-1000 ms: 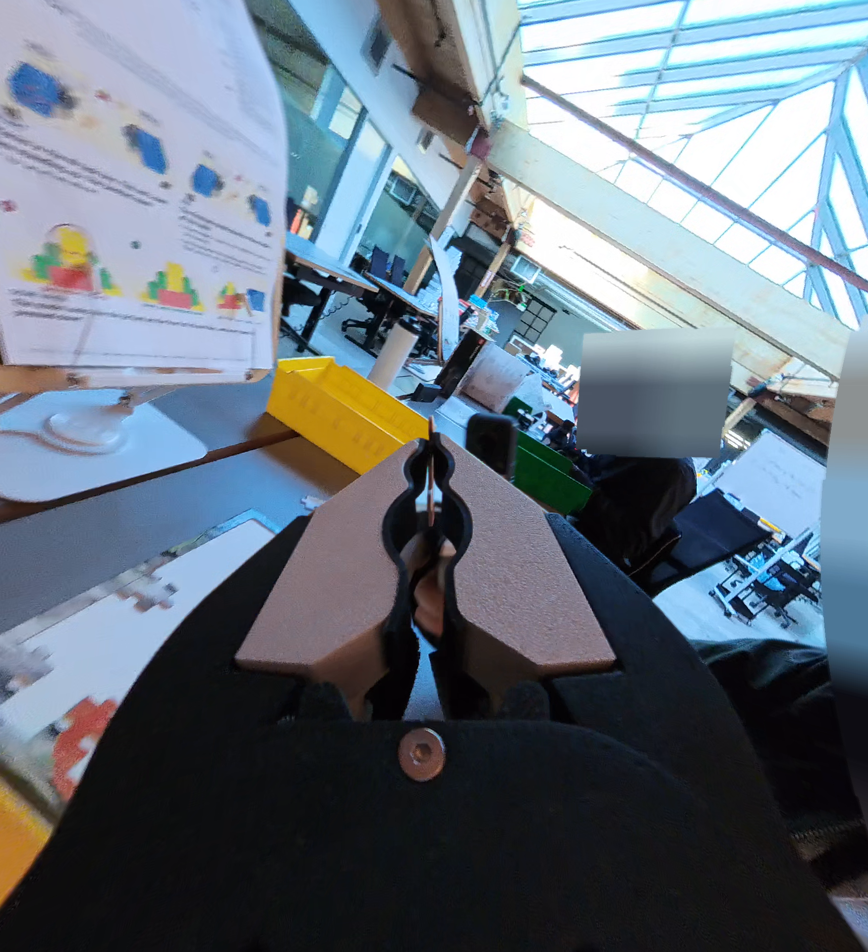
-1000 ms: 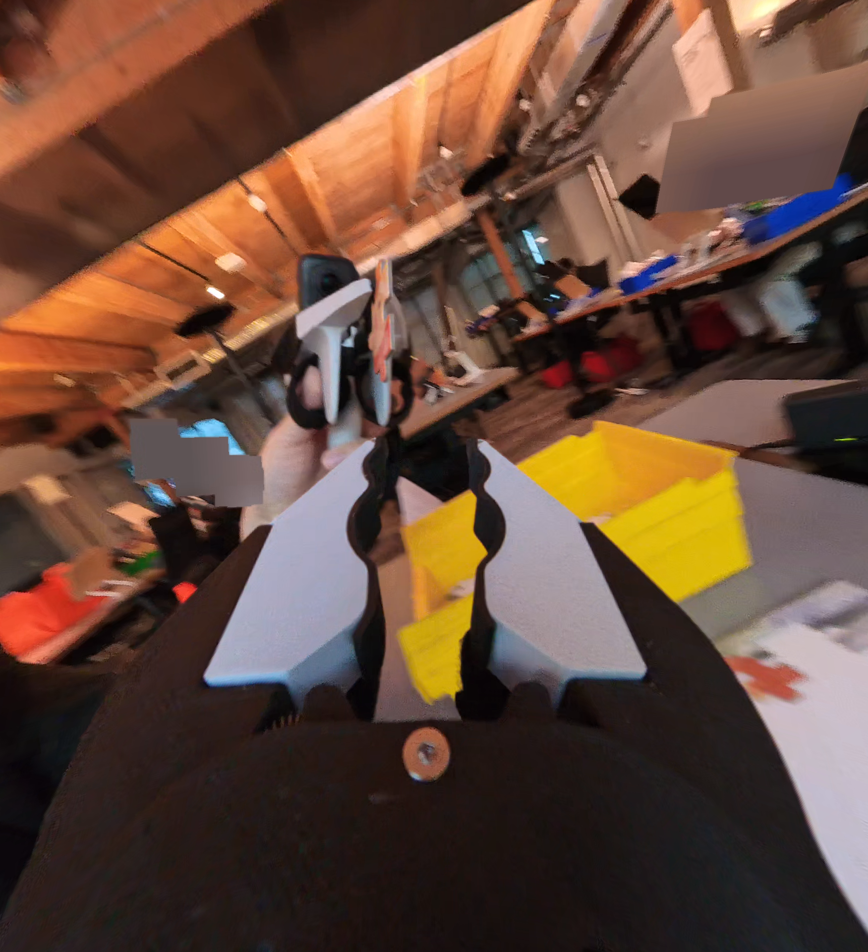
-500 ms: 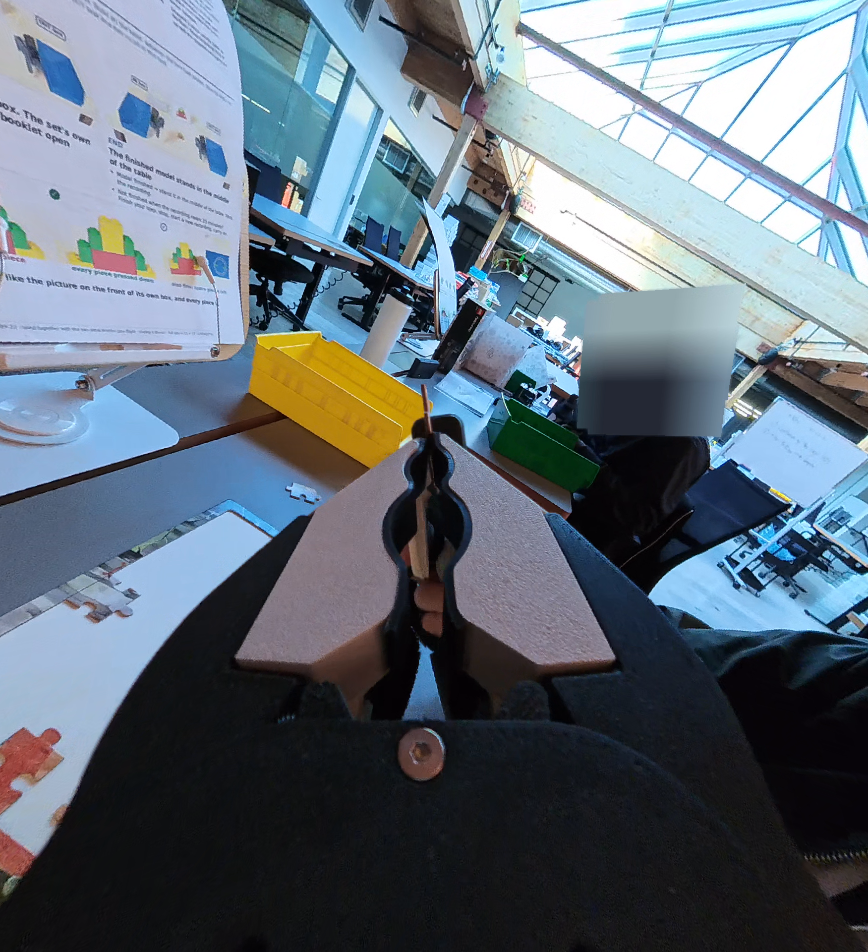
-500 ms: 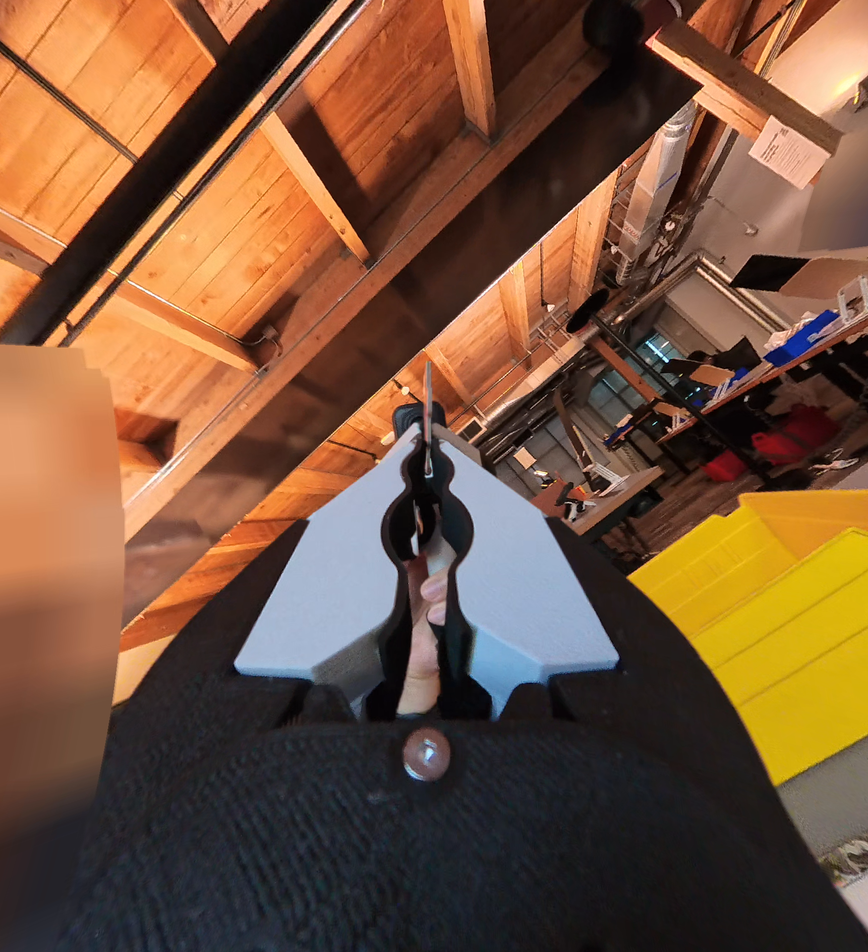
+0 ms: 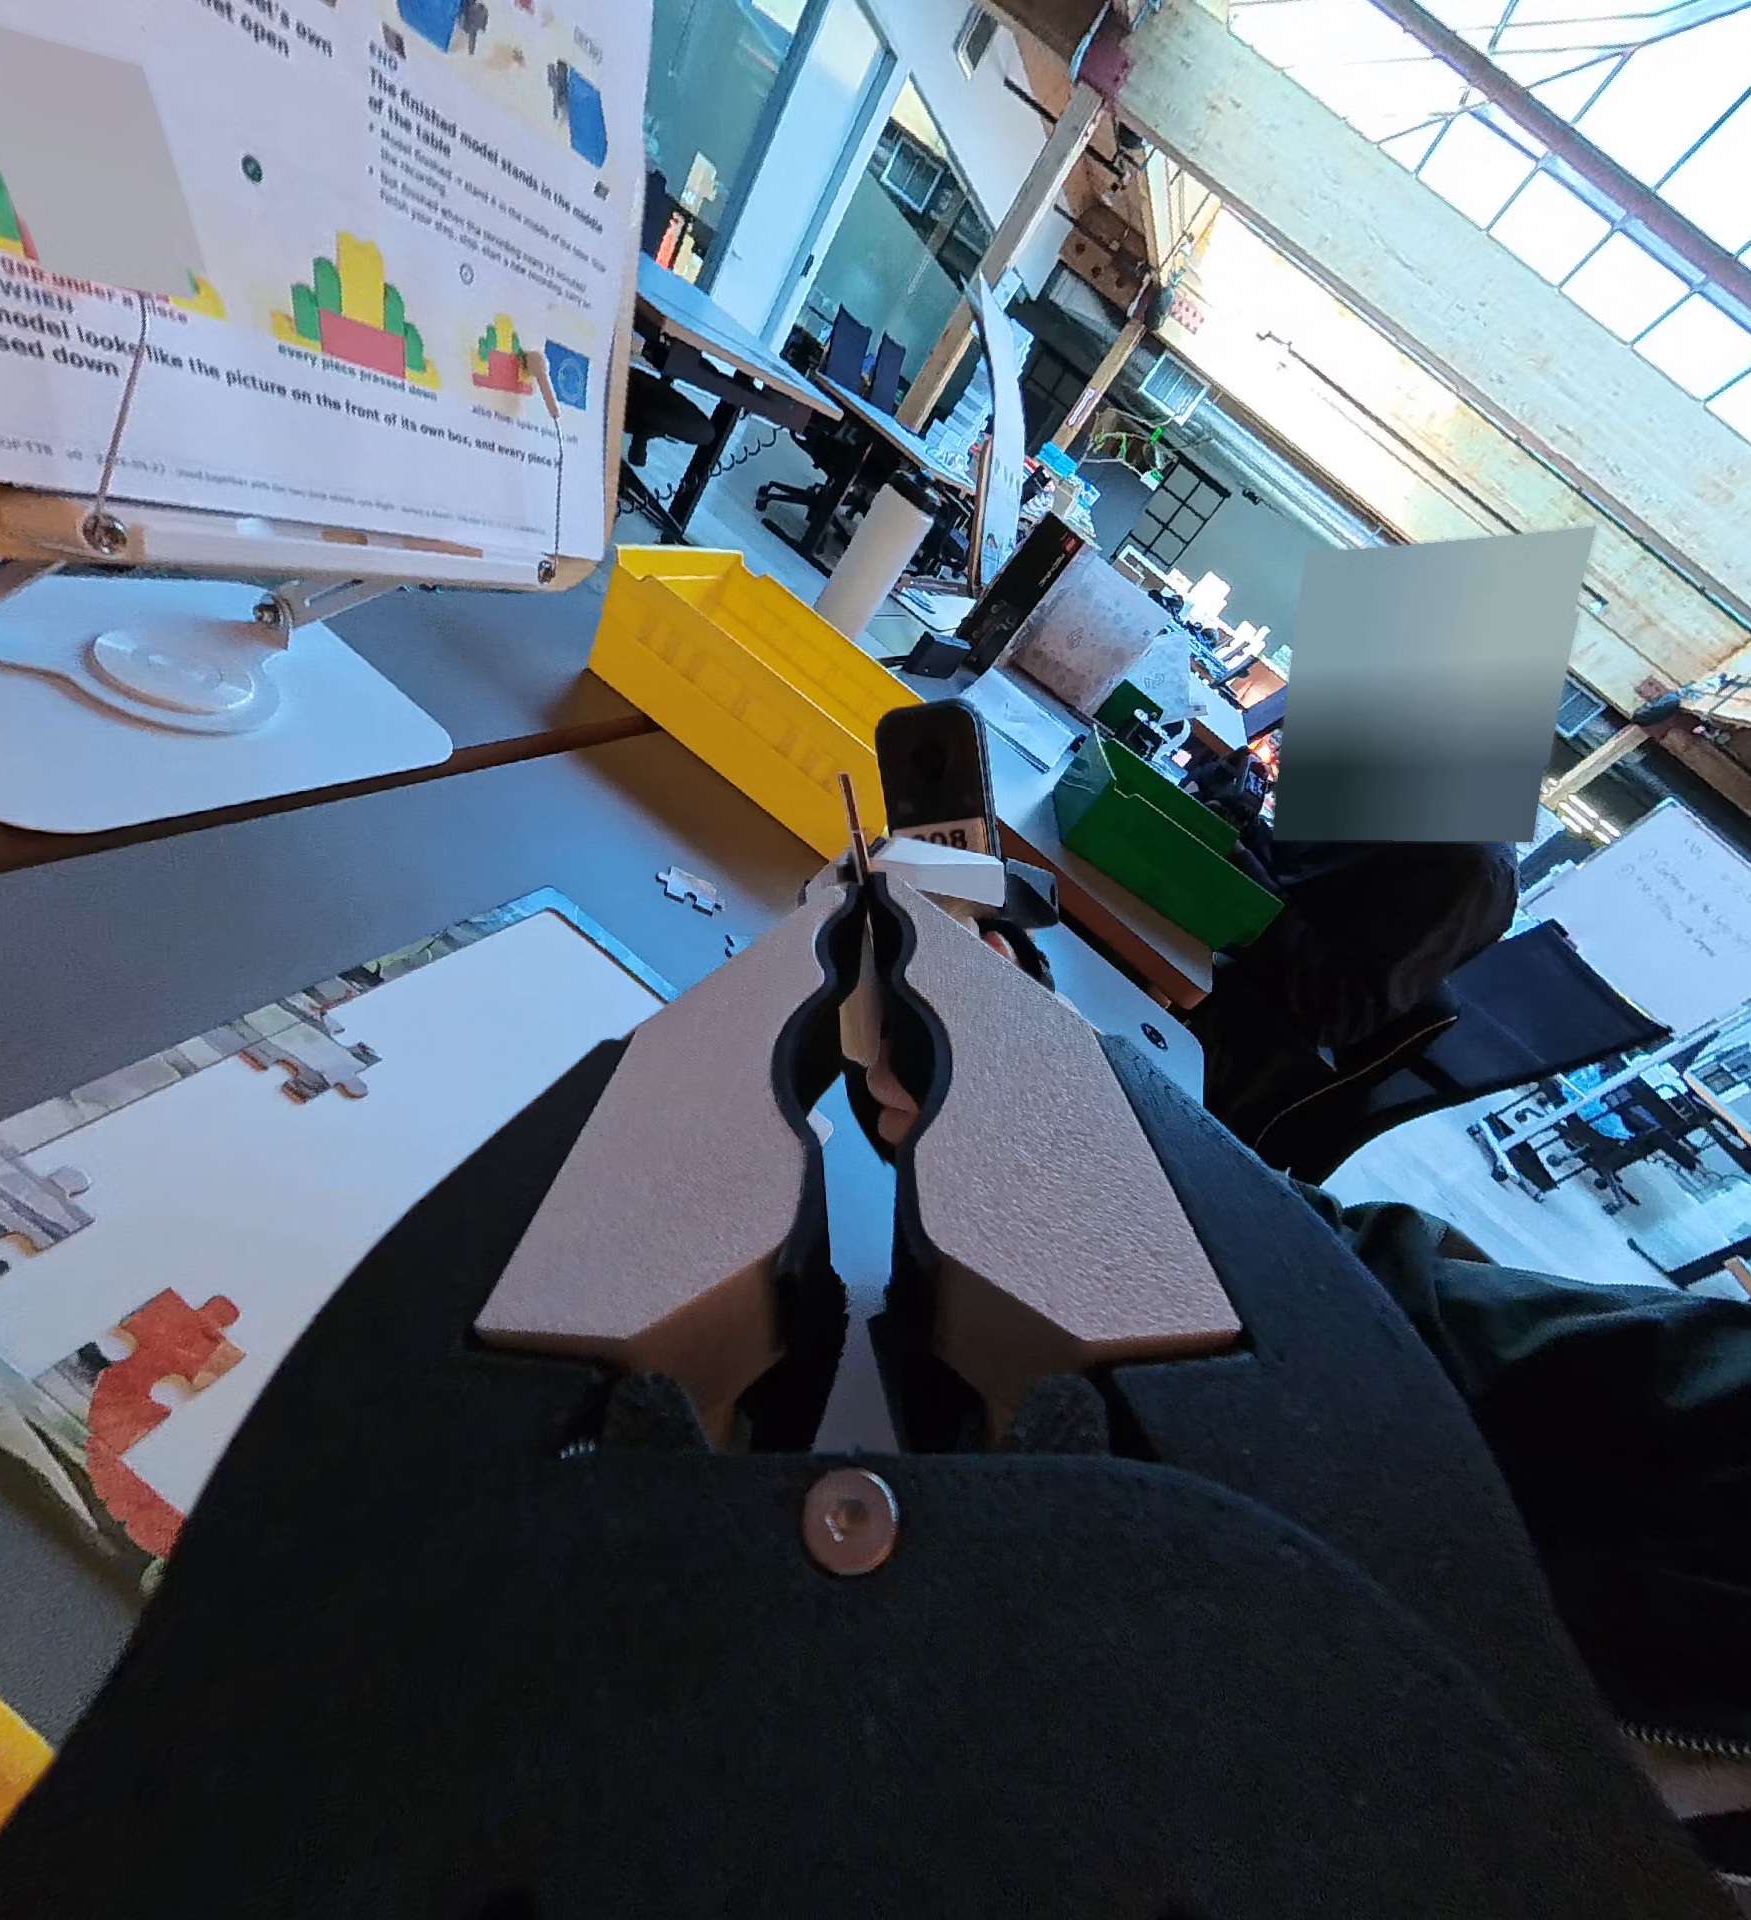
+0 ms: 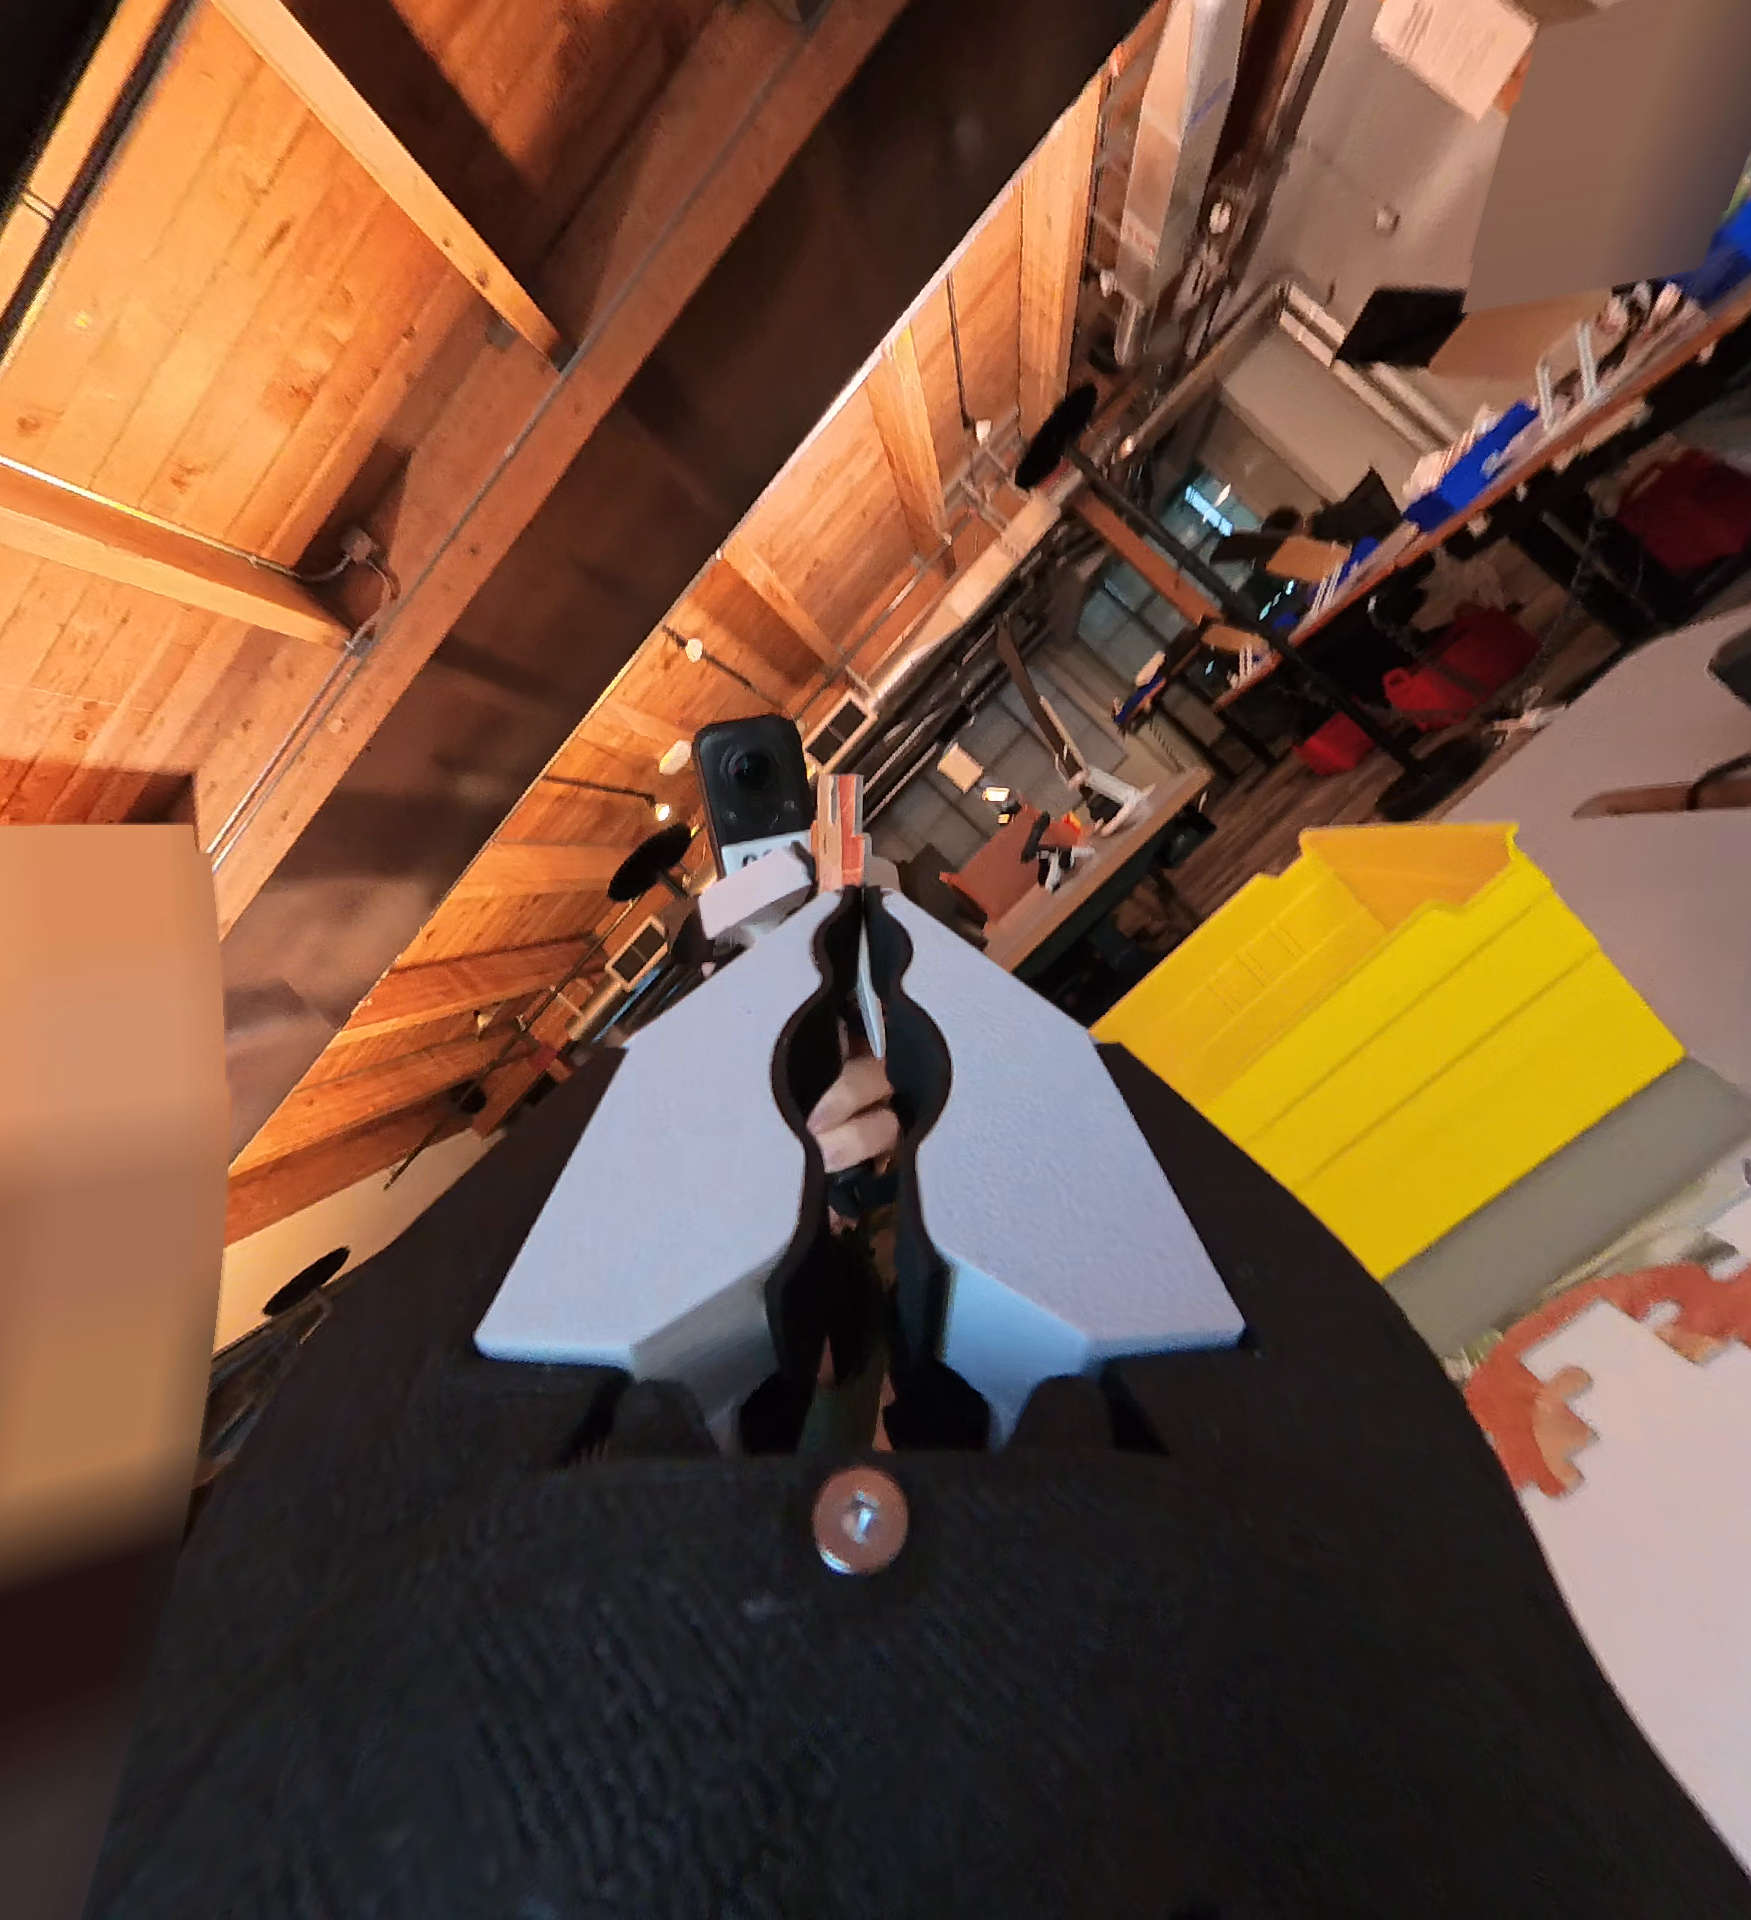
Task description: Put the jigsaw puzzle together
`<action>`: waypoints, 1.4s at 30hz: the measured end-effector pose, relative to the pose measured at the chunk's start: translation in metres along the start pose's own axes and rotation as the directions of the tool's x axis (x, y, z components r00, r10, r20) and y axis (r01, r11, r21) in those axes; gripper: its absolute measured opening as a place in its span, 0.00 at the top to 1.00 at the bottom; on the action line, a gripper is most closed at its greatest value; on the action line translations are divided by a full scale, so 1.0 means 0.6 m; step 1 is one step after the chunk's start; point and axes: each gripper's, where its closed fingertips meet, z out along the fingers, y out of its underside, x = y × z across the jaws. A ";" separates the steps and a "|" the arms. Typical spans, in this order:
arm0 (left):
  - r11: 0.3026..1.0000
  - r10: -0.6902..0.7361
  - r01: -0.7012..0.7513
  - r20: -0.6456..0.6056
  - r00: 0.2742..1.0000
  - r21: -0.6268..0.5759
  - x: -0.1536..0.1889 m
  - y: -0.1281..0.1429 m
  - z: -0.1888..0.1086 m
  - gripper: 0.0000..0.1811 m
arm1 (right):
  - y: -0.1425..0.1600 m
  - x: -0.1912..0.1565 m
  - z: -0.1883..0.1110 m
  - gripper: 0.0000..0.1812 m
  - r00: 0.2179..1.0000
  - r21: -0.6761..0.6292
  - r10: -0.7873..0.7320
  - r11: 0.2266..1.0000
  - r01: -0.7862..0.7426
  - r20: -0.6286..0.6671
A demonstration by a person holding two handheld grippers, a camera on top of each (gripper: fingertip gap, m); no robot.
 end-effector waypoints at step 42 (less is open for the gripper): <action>0.997 -0.030 0.036 0.083 0.996 -0.072 -0.055 -0.007 -0.054 1.00 | 0.105 0.190 -0.083 0.83 0.322 -0.814 -0.944 0.128 0.567 0.075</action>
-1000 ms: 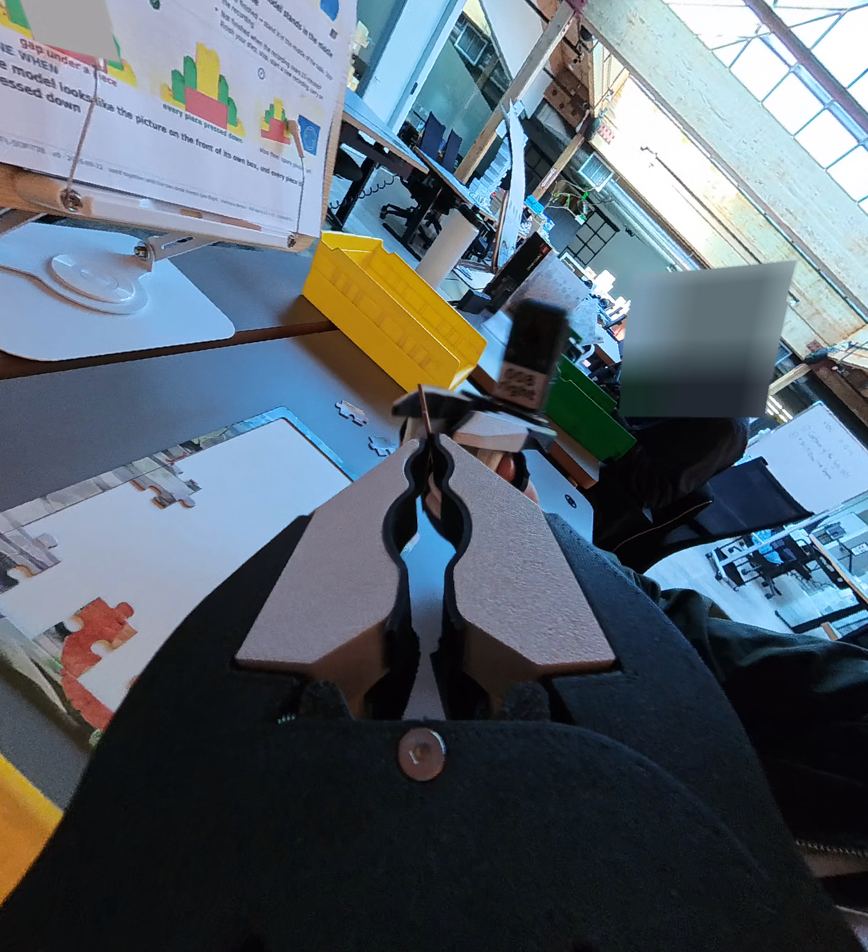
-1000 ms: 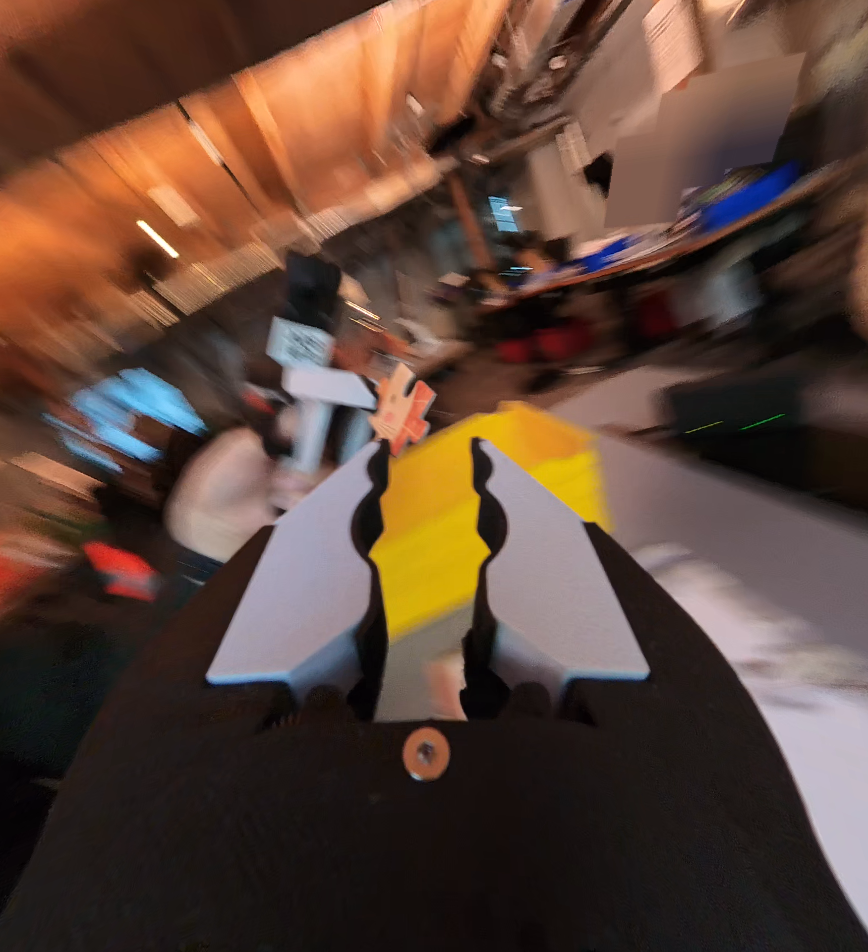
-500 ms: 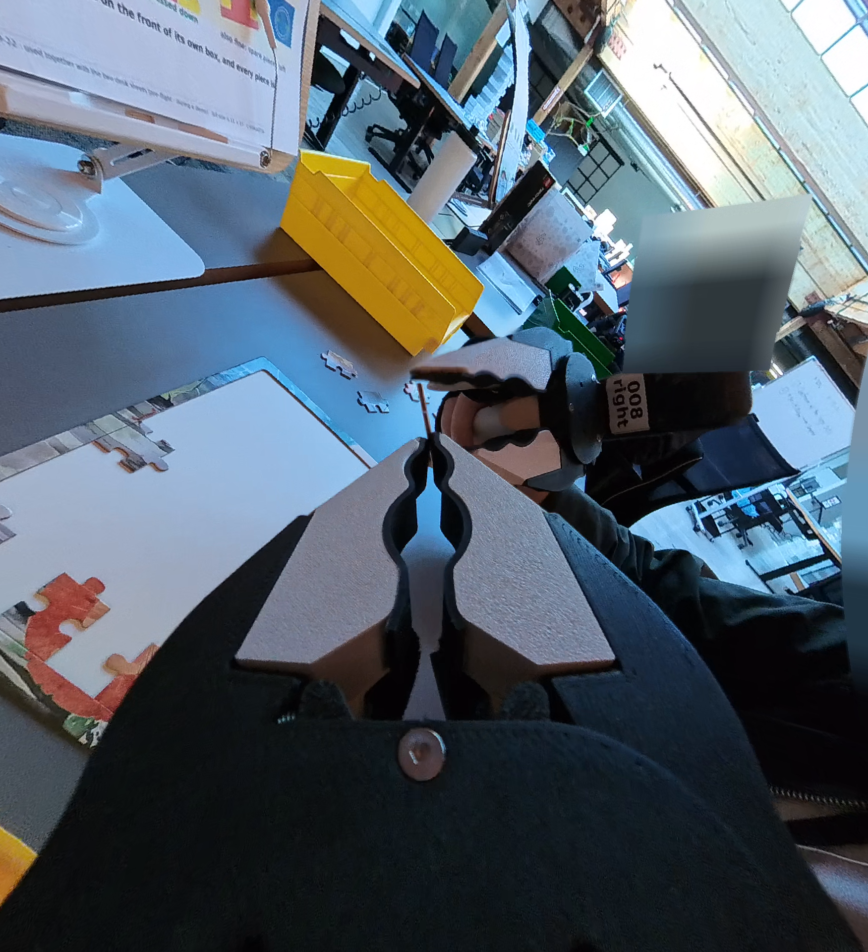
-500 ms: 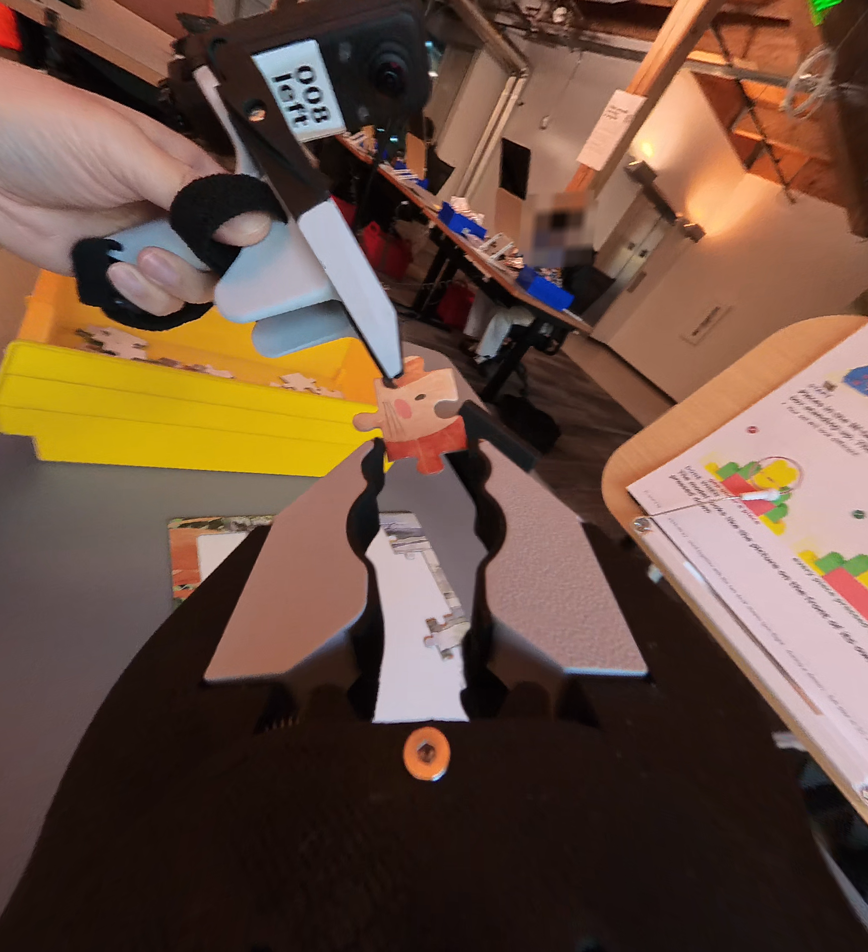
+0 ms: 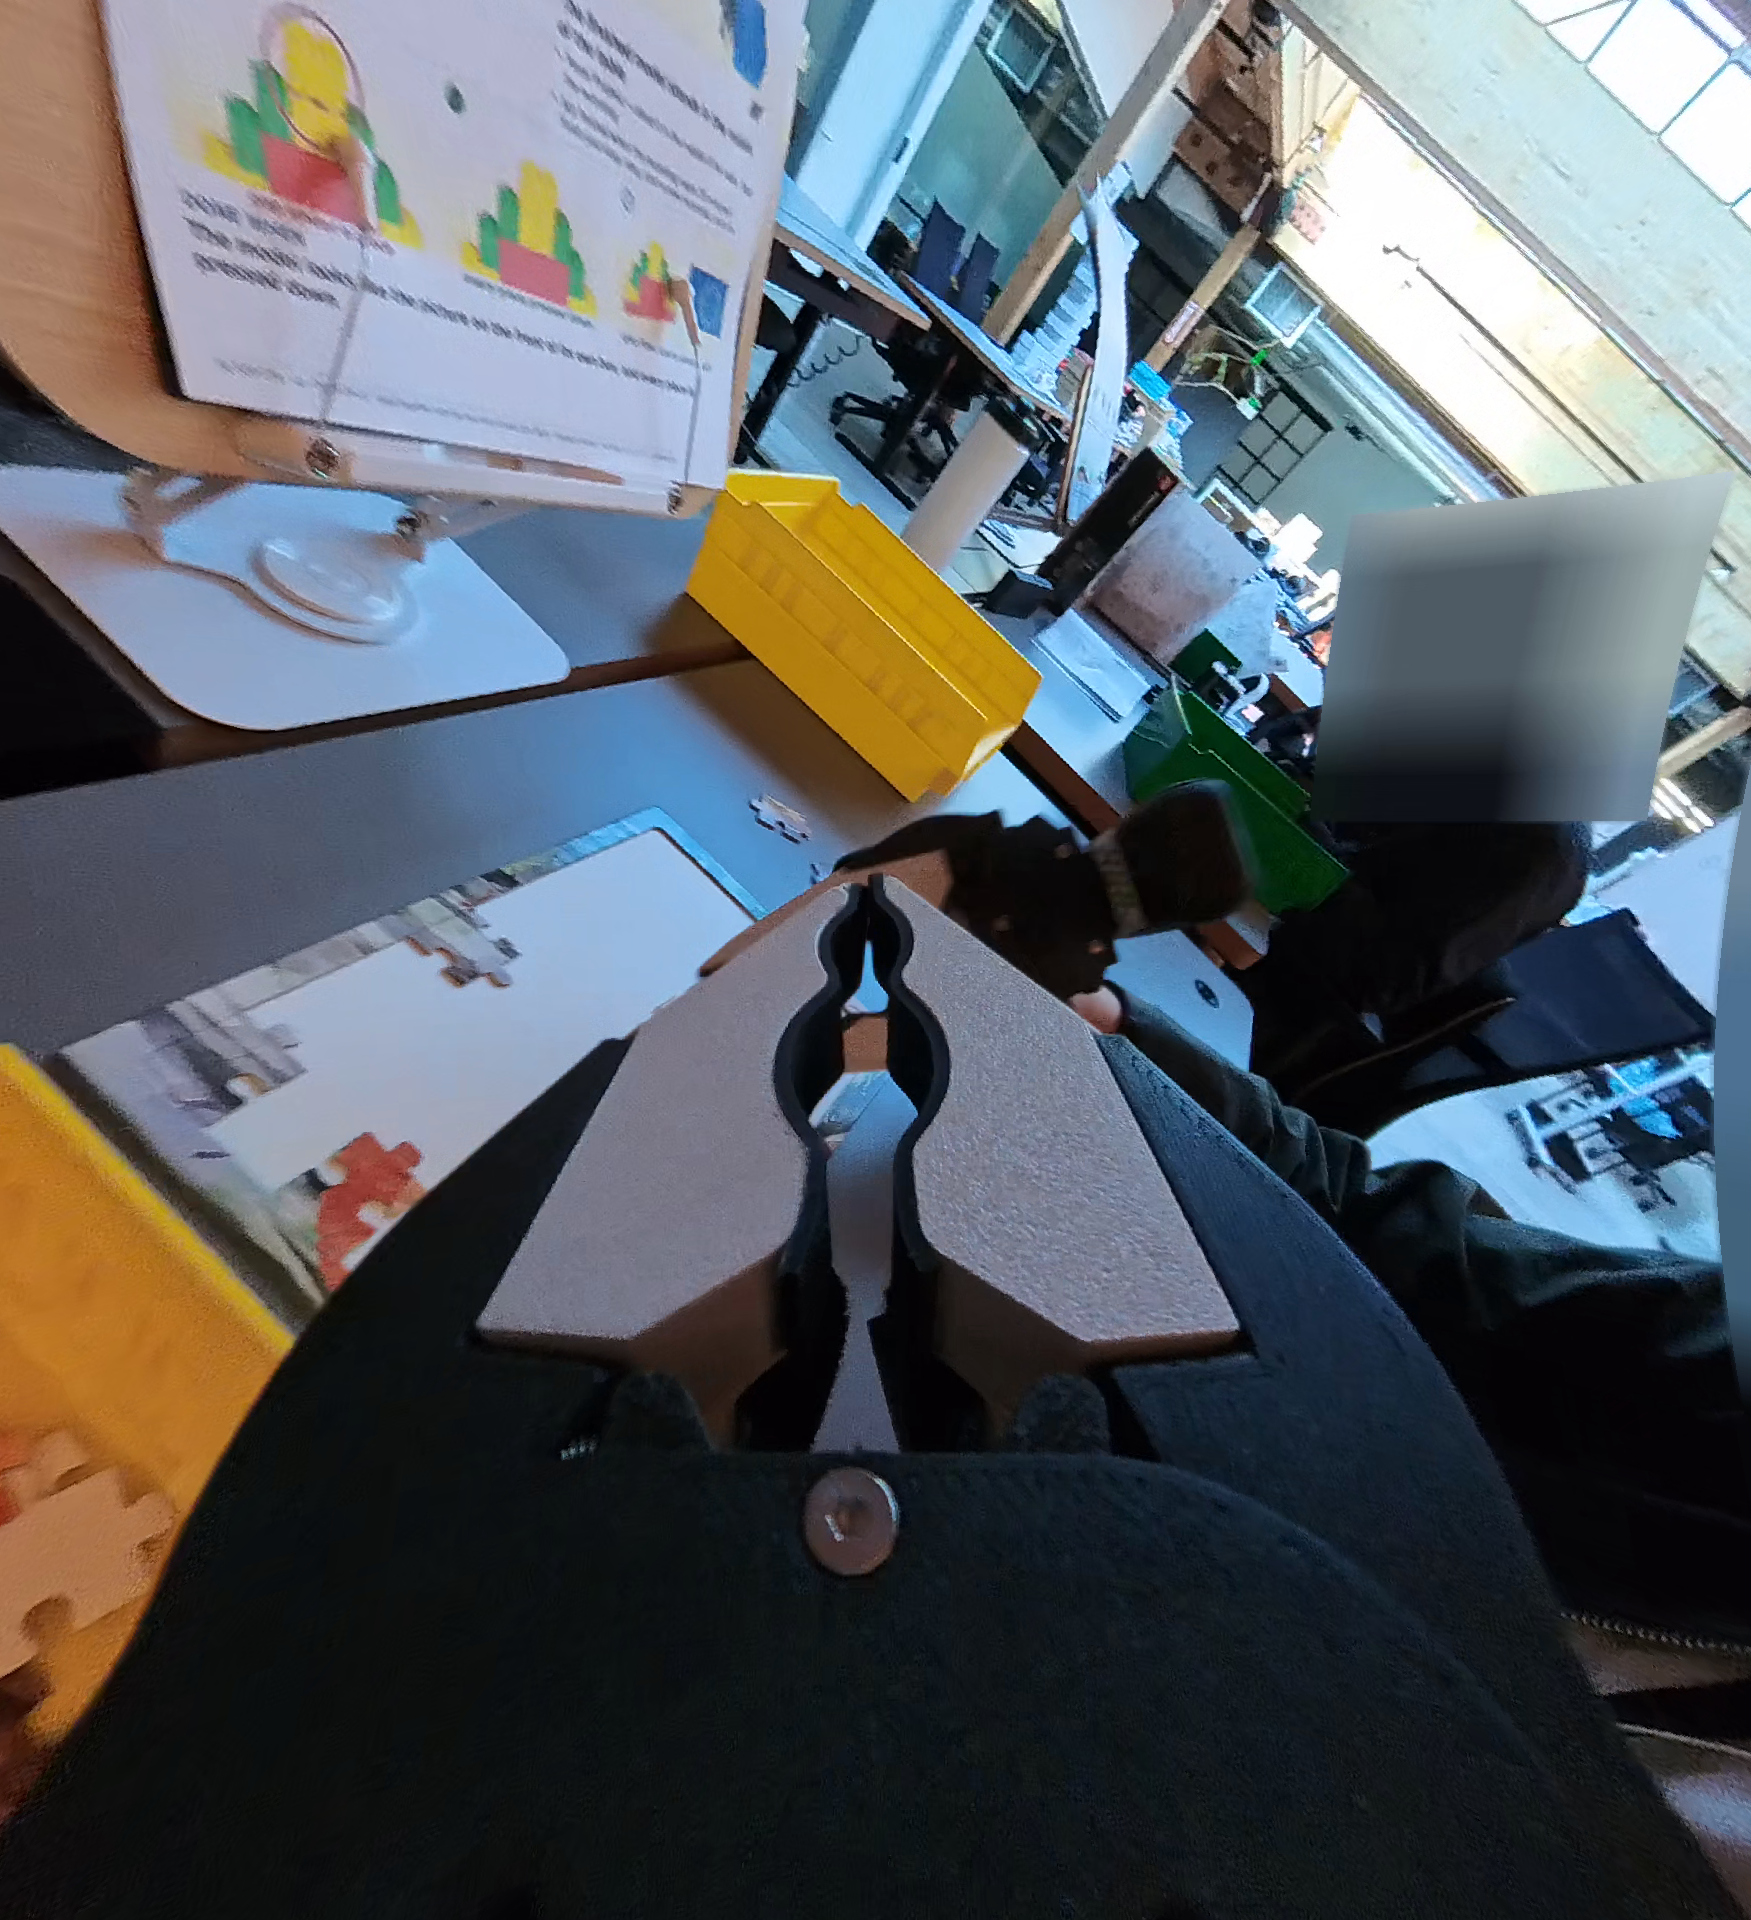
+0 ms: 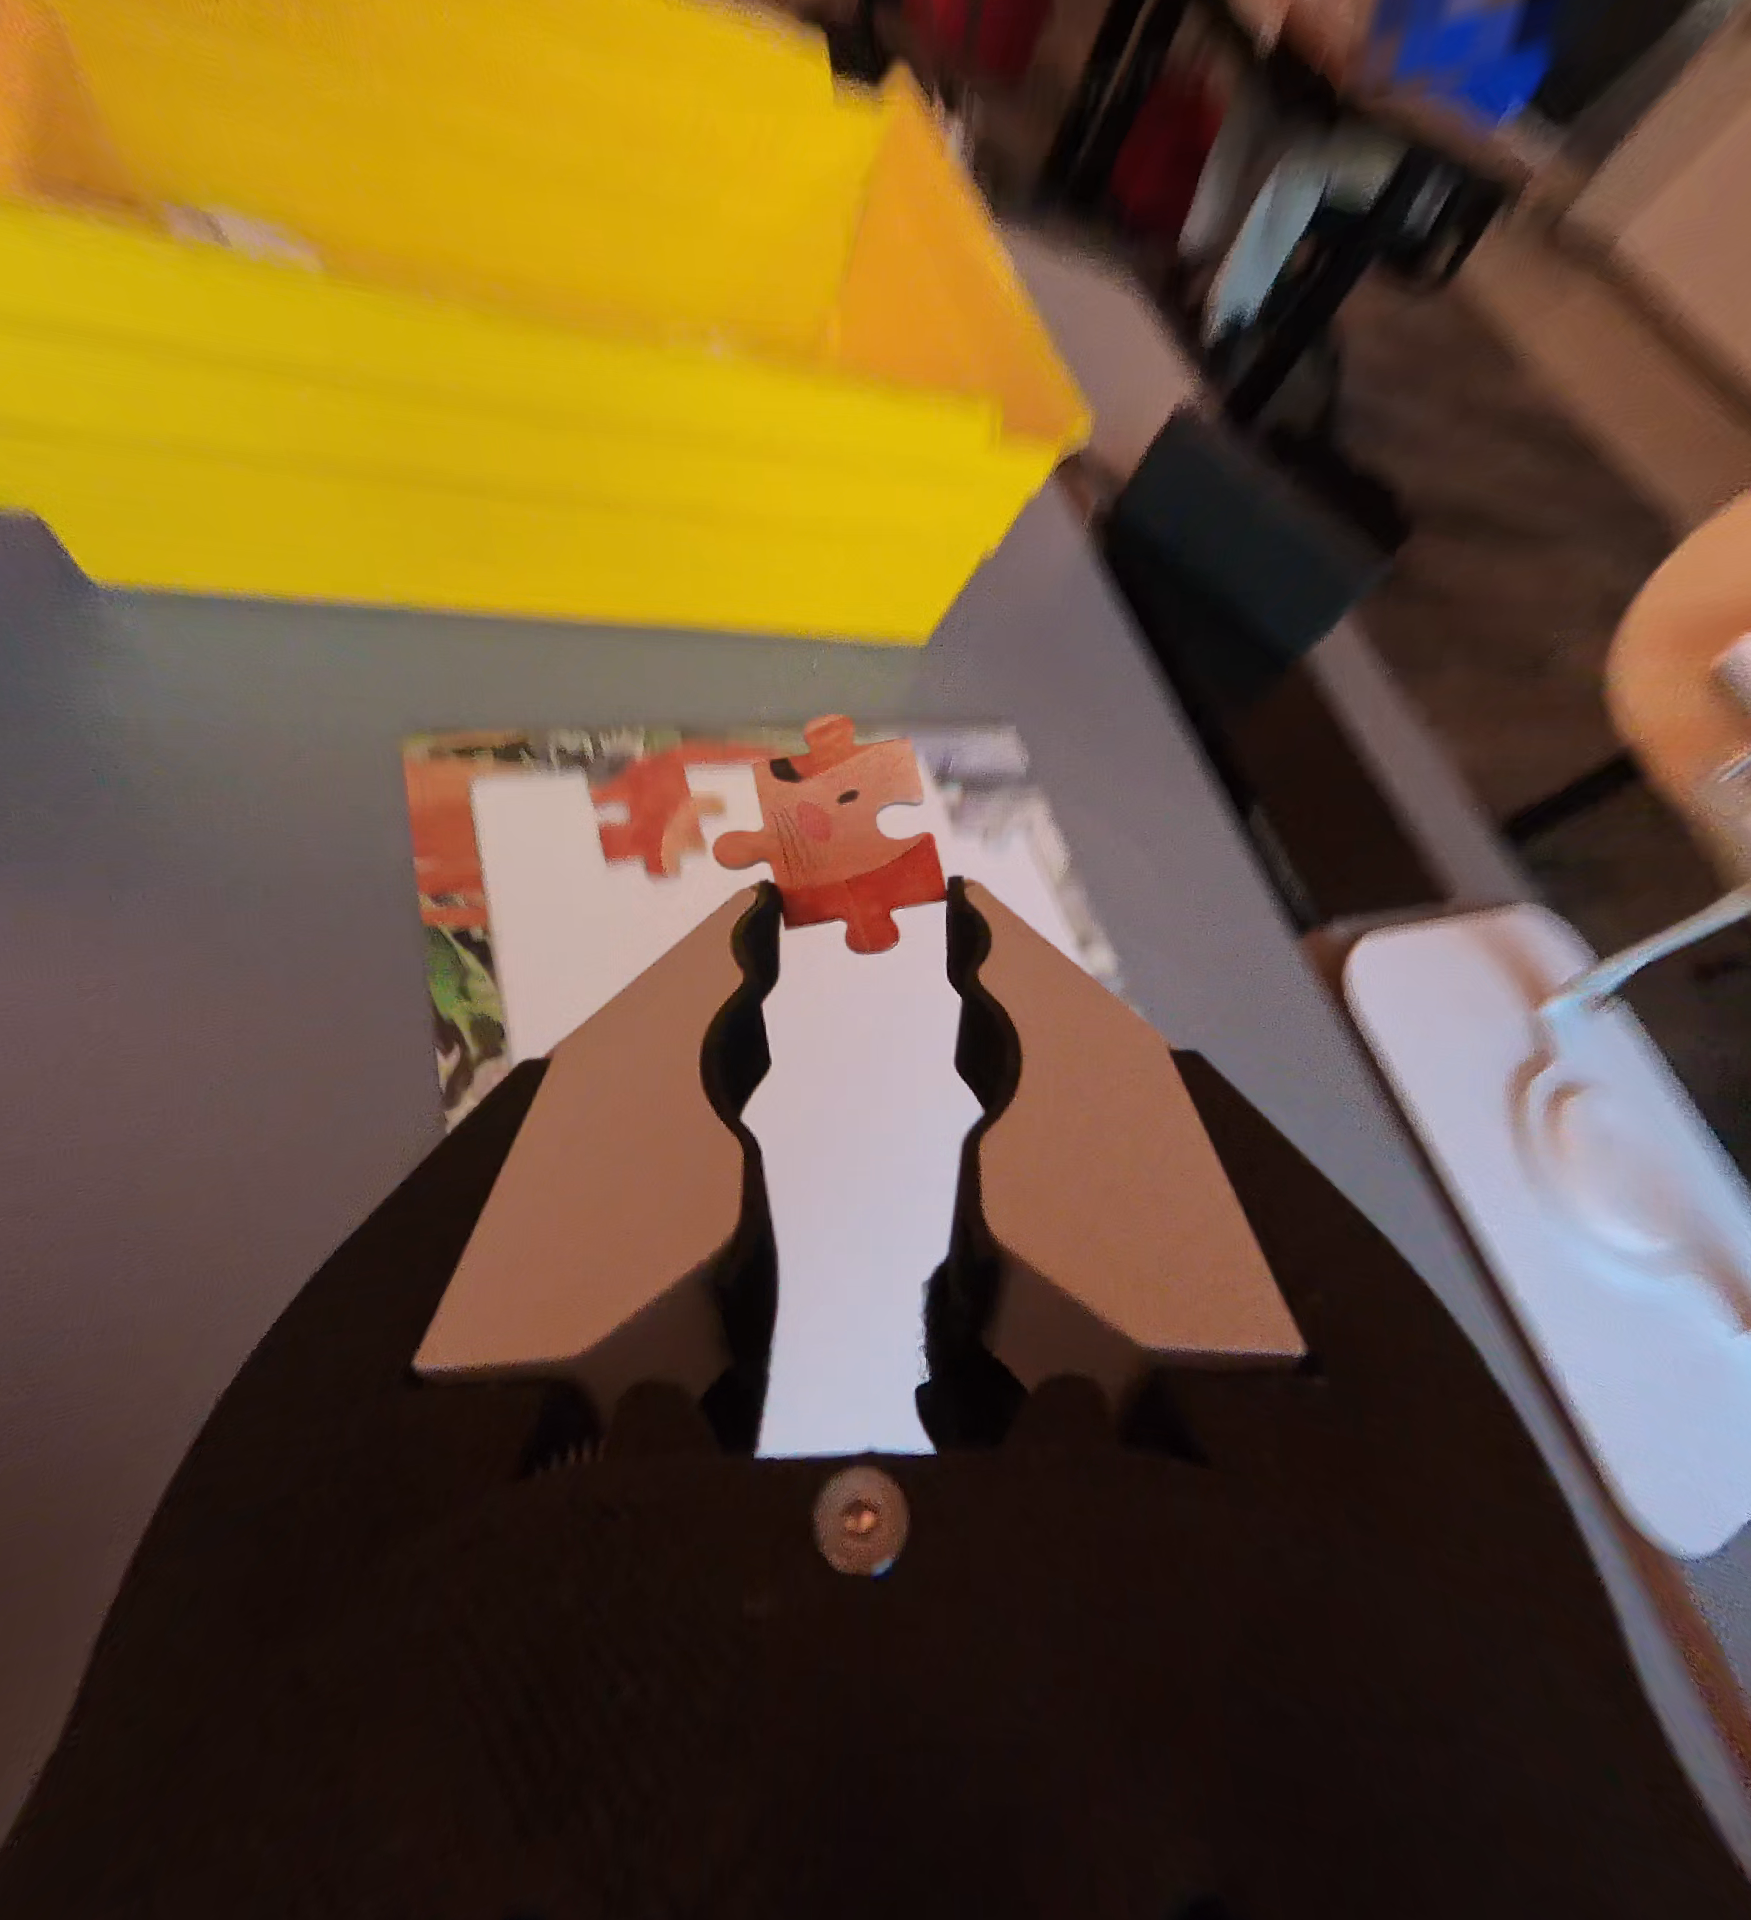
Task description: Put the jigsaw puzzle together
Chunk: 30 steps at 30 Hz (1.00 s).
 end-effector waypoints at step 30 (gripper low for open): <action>1.000 -0.017 0.016 -0.066 0.998 -0.008 0.019 -0.013 -0.034 1.00 | 0.082 0.045 -0.056 0.82 0.986 -0.323 0.119 0.943 -0.076 0.116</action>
